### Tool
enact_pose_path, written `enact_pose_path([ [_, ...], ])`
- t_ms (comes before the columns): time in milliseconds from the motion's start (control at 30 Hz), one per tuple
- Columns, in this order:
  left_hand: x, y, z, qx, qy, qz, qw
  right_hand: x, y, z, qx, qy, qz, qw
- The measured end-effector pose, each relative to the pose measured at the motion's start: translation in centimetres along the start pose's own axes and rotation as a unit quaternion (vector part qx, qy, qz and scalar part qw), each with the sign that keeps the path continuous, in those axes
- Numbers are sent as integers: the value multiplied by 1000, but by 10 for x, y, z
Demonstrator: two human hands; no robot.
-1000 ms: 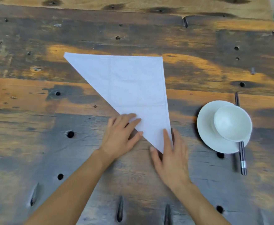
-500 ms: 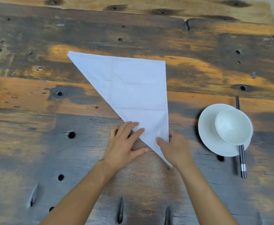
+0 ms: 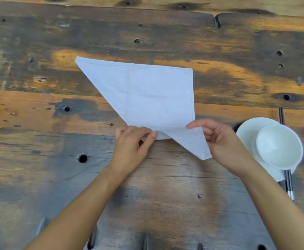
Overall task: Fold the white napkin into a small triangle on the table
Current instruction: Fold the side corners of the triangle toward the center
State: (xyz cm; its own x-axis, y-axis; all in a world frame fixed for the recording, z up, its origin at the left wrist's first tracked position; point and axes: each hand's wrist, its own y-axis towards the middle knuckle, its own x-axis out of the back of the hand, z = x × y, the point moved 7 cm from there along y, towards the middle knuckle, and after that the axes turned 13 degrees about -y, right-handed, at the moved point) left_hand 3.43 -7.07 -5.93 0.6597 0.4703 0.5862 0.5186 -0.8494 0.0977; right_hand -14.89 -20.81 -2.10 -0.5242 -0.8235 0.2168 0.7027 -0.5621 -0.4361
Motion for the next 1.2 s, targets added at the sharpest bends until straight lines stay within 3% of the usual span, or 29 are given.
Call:
enact_pose_path([
  [133,6,26,2,19,-20,19,999,15,31,23,79,-98,-60,990],
  [367,17,45,24,60,-68,52,994,39,95,22,51,-258,-216,940],
  [500,21,45,41,76,-61,66,993,44,125,17,32,-224,-219,949],
  [700,24,50,56,109,-64,42,991,46,156,7,9,-271,-214,939],
  [933,16,63,61,127,-10,82,988,51,169,1,-21,-317,-215,923],
  [1200,21,68,51,129,18,61,990,56,168,-5,-56,-333,-257,905],
])
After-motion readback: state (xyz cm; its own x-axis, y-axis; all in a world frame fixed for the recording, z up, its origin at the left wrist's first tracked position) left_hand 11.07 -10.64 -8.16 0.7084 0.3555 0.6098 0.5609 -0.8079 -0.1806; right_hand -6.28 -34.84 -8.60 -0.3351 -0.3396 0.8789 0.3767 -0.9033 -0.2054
